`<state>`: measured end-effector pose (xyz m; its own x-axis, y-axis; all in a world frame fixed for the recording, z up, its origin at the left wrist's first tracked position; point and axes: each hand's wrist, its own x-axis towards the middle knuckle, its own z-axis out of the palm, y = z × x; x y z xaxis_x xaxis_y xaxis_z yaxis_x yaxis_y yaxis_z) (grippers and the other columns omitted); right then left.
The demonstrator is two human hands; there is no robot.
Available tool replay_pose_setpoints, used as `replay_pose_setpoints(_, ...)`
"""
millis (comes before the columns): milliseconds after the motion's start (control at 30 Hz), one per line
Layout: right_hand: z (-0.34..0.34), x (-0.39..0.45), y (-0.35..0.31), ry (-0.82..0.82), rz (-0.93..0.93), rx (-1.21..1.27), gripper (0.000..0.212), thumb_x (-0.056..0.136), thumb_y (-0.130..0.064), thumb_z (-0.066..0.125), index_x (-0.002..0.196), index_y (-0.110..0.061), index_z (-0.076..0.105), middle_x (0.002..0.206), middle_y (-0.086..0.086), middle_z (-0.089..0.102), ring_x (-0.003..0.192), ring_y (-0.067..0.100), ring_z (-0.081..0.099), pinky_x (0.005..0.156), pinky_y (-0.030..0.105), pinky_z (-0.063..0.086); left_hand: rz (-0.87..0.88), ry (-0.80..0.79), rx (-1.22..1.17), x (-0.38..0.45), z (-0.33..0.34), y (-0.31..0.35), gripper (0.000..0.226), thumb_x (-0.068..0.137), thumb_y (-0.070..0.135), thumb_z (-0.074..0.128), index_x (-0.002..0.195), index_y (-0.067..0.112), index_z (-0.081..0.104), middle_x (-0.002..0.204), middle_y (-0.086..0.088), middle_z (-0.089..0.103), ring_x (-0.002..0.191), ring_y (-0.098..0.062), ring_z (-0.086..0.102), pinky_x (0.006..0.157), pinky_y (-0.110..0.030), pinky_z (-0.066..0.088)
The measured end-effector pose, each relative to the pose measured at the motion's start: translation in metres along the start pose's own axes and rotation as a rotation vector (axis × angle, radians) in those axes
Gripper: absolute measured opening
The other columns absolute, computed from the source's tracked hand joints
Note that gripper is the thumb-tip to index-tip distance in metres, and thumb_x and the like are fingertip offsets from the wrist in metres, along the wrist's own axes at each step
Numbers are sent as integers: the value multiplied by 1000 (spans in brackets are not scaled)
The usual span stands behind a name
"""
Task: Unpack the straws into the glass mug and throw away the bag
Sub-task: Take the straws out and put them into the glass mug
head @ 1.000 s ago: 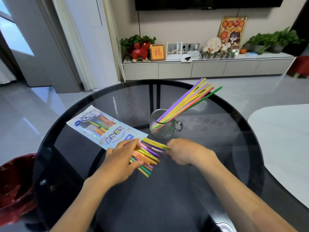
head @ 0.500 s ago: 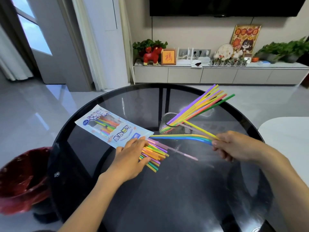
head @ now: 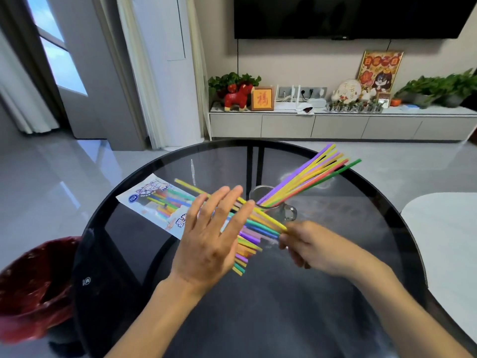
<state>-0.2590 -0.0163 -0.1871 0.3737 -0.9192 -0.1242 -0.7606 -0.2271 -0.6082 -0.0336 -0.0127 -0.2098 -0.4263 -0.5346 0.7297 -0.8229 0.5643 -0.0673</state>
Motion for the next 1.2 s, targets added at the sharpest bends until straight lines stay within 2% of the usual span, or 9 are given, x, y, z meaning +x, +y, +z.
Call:
replay_pose_setpoints(167,-6,-16,-37,-306,-114,389,25,104,-22,43,90,-7,57,65,13,59,63,27,57,65,37,49,231,-61,50,0,-8,7,50,79,7,50,128,10,60,133,-8,61,125,-26,57,112,-58,30)
replay_pose_setpoints(300,-19,-30,-39,-416,-62,634,61,98,-53,34,98,0,64,84,22,71,76,32,63,75,46,52,186,-99,-123,0,-12,-1,46,89,2,27,111,5,68,99,-9,72,88,-30,68,92,-43,48)
replay_pose_setpoints(500,-38,-18,-17,-94,34,1038,81,89,-68,18,96,-7,71,80,25,66,69,33,63,64,40,51,-417,-133,-506,14,-29,-18,11,95,21,47,103,27,52,87,5,67,81,-20,65,75,-40,54)
replay_pose_setpoints(567,-35,-16,-16,42,57,1053,72,90,-63,26,92,-6,70,74,22,64,65,32,61,60,39,51,-634,-17,-931,27,-49,-15,12,100,17,48,95,24,57,80,1,66,78,-16,66,76,-37,56)
replay_pose_setpoints(667,-26,-15,-24,185,28,1015,51,99,-43,34,103,-4,68,74,19,65,64,32,60,58,38,51,-621,50,-1340,36,-71,1,8,93,8,53,94,10,61,79,-2,70,78,-16,69,76,-28,57)
replay_pose_setpoints(833,-10,-13,-50,300,-146,964,31,102,-12,39,117,-15,66,103,16,73,86,33,68,72,38,57,-569,-350,-1266,8,-32,22,15,93,4,48,91,11,62,88,-8,71,88,-20,68,88,-43,54)
replay_pose_setpoints(1000,2,-6,-53,262,-226,859,38,92,-1,57,127,-16,59,119,6,71,111,28,65,96,37,53,-609,-323,-1369,5,-24,12,14,94,5,49,92,6,63,88,-4,71,91,-19,68,89,-35,54)
replay_pose_setpoints(1100,7,-7,-54,178,-260,861,47,81,-5,58,128,-13,58,121,7,70,109,26,67,93,31,54,-615,-476,-1259,-8,-11,14,18,95,6,48,90,9,65,90,-3,72,89,-21,67,84,-36,53)
replay_pose_setpoints(1200,16,-9,-57,166,-299,768,33,88,-7,57,120,-13,62,110,16,71,86,47,63,78,55,52,-639,-570,-1303,-13,0,19,22,93,5,46,88,17,63,87,5,72,90,-20,67,96,-48,51)
